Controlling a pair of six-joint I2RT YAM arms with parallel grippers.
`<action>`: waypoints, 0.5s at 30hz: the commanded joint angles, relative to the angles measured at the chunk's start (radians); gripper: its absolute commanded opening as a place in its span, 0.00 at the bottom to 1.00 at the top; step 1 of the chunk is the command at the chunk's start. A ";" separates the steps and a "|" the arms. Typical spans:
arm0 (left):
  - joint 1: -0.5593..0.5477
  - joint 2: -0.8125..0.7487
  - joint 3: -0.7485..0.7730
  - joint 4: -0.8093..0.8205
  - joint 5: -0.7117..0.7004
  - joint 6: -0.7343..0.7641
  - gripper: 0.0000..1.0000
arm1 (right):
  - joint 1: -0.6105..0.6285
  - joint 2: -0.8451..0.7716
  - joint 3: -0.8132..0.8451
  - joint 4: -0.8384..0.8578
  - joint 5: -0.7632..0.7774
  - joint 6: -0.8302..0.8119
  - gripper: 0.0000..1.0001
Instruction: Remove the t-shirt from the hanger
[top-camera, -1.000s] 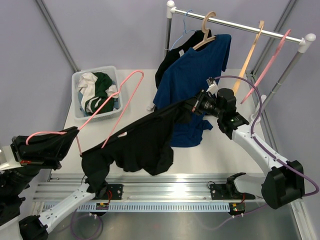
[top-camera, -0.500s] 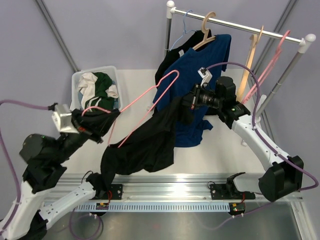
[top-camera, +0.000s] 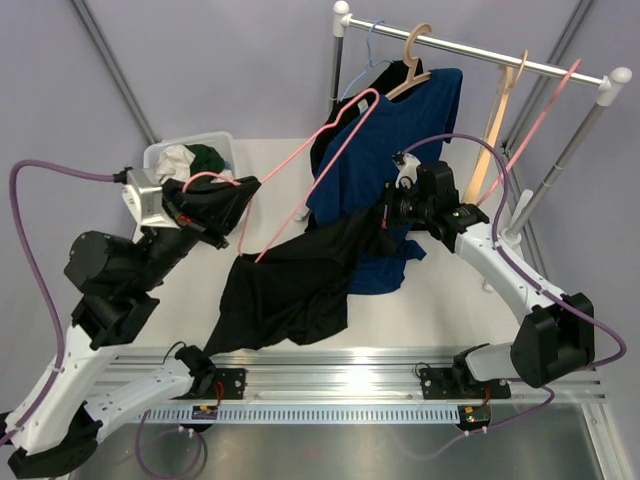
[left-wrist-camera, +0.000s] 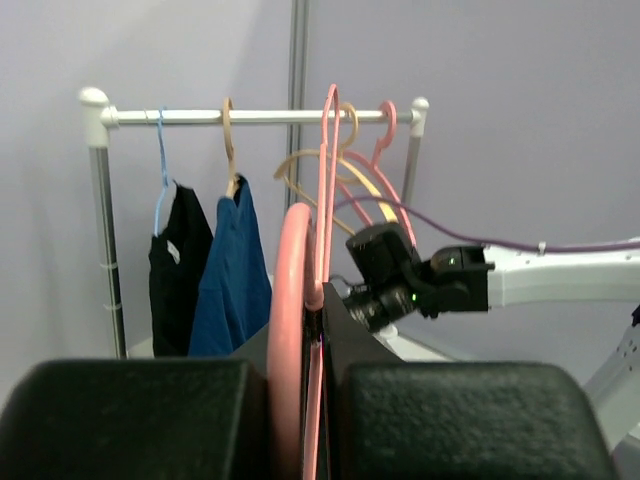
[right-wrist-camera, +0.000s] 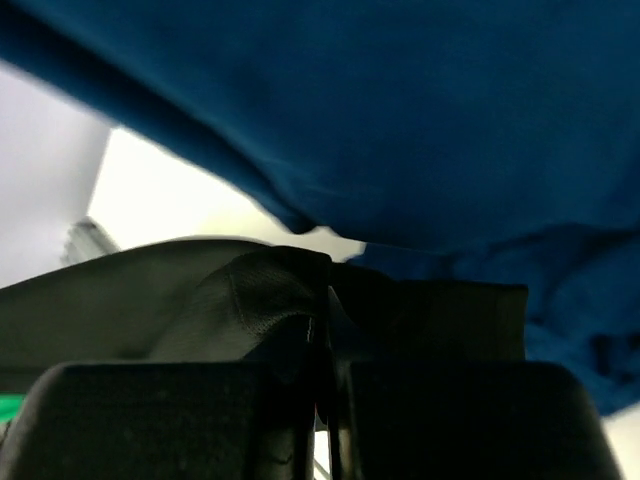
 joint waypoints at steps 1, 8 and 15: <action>-0.002 -0.038 0.072 0.144 -0.042 0.031 0.00 | 0.003 -0.017 -0.008 -0.049 0.118 -0.022 0.00; -0.002 -0.093 -0.008 0.276 -0.092 -0.020 0.00 | 0.005 -0.048 -0.068 0.012 0.032 -0.012 0.00; -0.002 -0.119 -0.108 0.378 -0.091 -0.029 0.00 | 0.005 -0.034 -0.093 0.012 0.005 -0.020 0.00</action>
